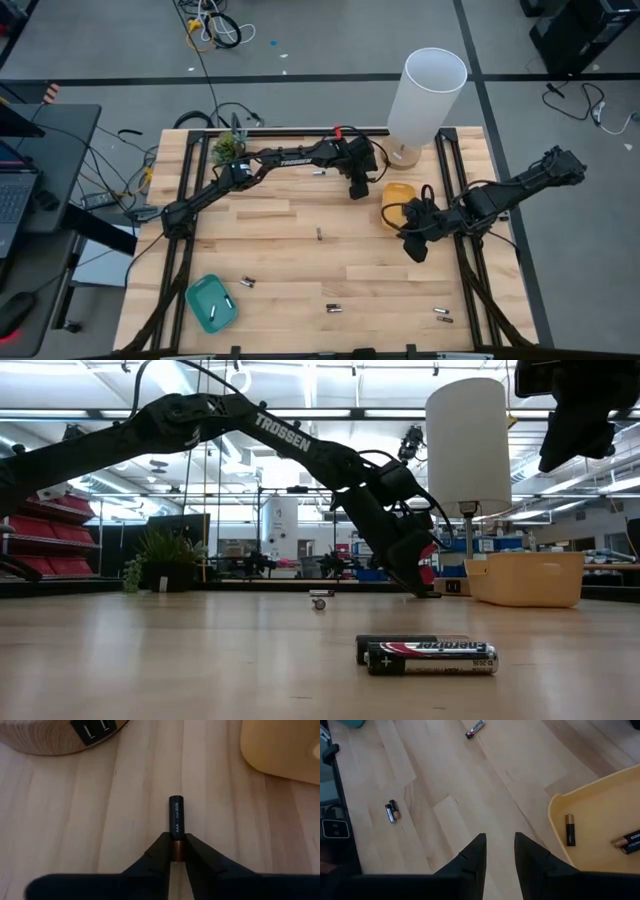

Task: Sort batteries
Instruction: Put the black battery into the yellow bin

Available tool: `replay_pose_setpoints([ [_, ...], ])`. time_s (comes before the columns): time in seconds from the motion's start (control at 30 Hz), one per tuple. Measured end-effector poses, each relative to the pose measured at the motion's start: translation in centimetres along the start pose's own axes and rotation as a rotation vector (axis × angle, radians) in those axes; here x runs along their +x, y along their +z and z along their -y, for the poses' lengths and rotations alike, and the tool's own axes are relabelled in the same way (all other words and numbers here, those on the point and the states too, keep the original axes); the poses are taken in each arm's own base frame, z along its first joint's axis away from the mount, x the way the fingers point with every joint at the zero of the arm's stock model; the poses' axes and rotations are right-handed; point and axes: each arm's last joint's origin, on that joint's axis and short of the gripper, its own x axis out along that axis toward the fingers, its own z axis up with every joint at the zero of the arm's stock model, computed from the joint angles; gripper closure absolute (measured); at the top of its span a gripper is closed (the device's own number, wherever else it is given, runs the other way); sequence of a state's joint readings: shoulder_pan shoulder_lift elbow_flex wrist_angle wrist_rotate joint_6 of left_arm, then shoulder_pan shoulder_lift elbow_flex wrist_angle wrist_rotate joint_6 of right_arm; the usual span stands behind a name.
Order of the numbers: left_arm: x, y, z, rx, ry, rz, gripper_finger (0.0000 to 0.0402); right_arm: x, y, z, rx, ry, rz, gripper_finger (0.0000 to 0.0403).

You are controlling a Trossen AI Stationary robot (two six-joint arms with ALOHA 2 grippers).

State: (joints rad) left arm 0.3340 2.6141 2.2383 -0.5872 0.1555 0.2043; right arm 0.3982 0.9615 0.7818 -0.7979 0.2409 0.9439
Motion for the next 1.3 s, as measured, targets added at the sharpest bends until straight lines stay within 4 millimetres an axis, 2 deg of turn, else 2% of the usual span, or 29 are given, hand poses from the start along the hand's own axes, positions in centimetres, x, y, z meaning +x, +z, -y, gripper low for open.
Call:
replay_pose_setpoints([
  [0.07,-0.3,0.2,0.0,0.000,0.001,0.003,0.0361,0.0,-0.1,0.0,-0.005,-0.005,0.009,0.0316],
  [0.2,-1.5,0.4,0.2,0.000,-0.005,-0.019,0.0361,-0.1,-0.2,-0.1,-0.019,-0.023,0.039,0.0316],
  [0.33,-3.6,0.6,0.6,0.029,-0.026,-0.079,0.0359,-0.2,-0.4,-0.3,-0.038,-0.034,0.065,0.0316],
  [0.5,-5.8,2.0,2.4,0.069,-0.076,-0.049,0.0352,-0.3,-0.8,-0.6,-0.059,-0.048,0.097,0.0316],
  [0.9,-6.9,4.1,10.7,0.234,-0.176,0.035,0.0354,-0.8,-2.1,-1.1,-0.099,-0.043,0.100,0.0316],
  [1.0,-7.0,5.1,12.3,0.256,-0.181,0.123,0.0354,-0.9,-2.4,-1.3,-0.097,-0.031,0.093,0.0316],
  [1.13,-6.9,6.5,13.4,0.260,-0.172,0.270,0.0354,-1.0,-2.8,-1.4,-0.085,-0.022,0.084,0.0316],
  [1.3,-6.4,7.1,13.5,0.226,-0.157,0.360,0.0353,-1.2,-3.5,-1.8,-0.063,0.038,-0.006,0.0316],
])
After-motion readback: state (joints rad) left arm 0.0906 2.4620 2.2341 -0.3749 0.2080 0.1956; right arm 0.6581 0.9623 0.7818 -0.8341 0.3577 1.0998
